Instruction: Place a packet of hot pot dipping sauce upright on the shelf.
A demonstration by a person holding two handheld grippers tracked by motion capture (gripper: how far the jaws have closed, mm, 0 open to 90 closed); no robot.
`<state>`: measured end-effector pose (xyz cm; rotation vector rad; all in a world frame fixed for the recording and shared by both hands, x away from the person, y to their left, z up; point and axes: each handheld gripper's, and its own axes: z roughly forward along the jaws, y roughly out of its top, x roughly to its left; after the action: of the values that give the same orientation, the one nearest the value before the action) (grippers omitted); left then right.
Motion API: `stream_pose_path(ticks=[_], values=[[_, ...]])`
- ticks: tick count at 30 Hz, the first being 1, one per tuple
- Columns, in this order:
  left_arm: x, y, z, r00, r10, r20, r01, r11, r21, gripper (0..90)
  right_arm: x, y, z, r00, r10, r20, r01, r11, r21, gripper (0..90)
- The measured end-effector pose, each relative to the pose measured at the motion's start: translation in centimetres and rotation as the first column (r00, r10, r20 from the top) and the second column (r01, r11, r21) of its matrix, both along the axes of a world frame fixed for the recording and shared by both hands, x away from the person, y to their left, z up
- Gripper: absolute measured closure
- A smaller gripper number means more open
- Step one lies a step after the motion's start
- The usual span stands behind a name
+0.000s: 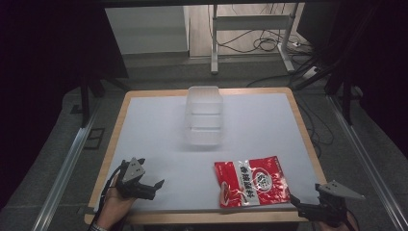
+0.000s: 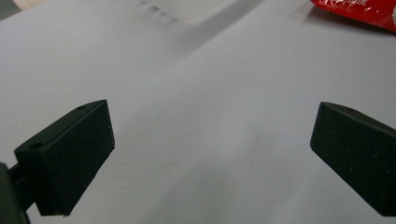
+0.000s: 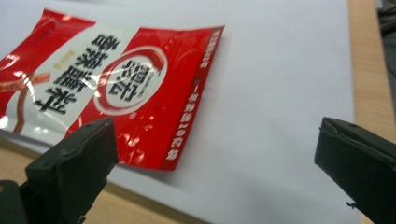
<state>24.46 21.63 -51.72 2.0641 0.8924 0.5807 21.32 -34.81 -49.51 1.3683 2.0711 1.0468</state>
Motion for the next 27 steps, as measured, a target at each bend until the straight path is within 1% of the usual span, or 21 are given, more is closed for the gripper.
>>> stream_pose_path(ticks=[1, 2, 4, 6, 8, 10, 15, 21, 27], values=[[0.00, -0.02, -0.01, 1.0000, -0.003, 0.001, 0.003, 1.0000, 0.001, 0.0, 0.02, -0.16, -0.09, 1.0000, 0.006, 0.004, -0.006, 1.0000, 0.004, 0.0], [-0.01, -0.02, -0.03, 1.0000, -0.007, 0.004, 0.007, 1.0000, 0.002, 0.0, 0.02, -0.45, -0.29, 0.9998, 0.018, 0.002, -0.018, 0.9998, -0.008, 0.0], [-0.03, -0.10, -0.10, 0.9999, -0.016, 0.001, 0.016, 0.9999, -0.002, 0.0, 0.01, -0.53, -0.35, 0.9998, 0.018, 0.002, -0.018, 0.9998, -0.013, 0.0], [-0.05, -0.18, -0.16, 0.9998, -0.019, 0.000, 0.019, 0.9998, 0.000, 0.0, 0.01, -0.59, -0.33, 0.9998, 0.016, 0.009, -0.016, 0.9998, -0.008, 0.0], [-0.01, -0.15, -0.21, 0.9999, -0.017, -0.002, 0.017, 0.9998, -0.002, 0.0, 0.05, -0.55, -0.34, 0.9998, 0.020, 0.010, -0.019, 0.9997, -0.013, 0.0], [0.03, -0.04, -0.26, 0.9999, -0.013, -0.006, 0.013, 0.9998, -0.013, 0.0, 0.13, -0.49, -0.47, 0.9997, 0.025, 0.000, -0.025, 0.9995, -0.018, 0.0], [0.15, 0.18, -0.42, 0.9998, -0.001, -0.019, 0.000, 0.9998, -0.018, 0.0, 0.21, -0.42, -0.65, 0.9995, 0.027, -0.017, -0.027, 0.9993, -0.025, 0.0], [0.24, 0.23, -0.53, 0.9994, -0.010, -0.033, 0.009, 0.9996, -0.025, 0.0, 0.31, -0.28, -0.73, 0.9993, 0.032, -0.020, -0.033, 0.9988, -0.037, 0.0], [0.25, 0.38, -0.45, 0.9995, -0.007, -0.031, 0.006, 0.9989, -0.046, 0.0, 0.53, 0.01, -0.80, 0.9988, 0.045, -0.018, -0.046, 0.9978, -0.047, 0.0]])
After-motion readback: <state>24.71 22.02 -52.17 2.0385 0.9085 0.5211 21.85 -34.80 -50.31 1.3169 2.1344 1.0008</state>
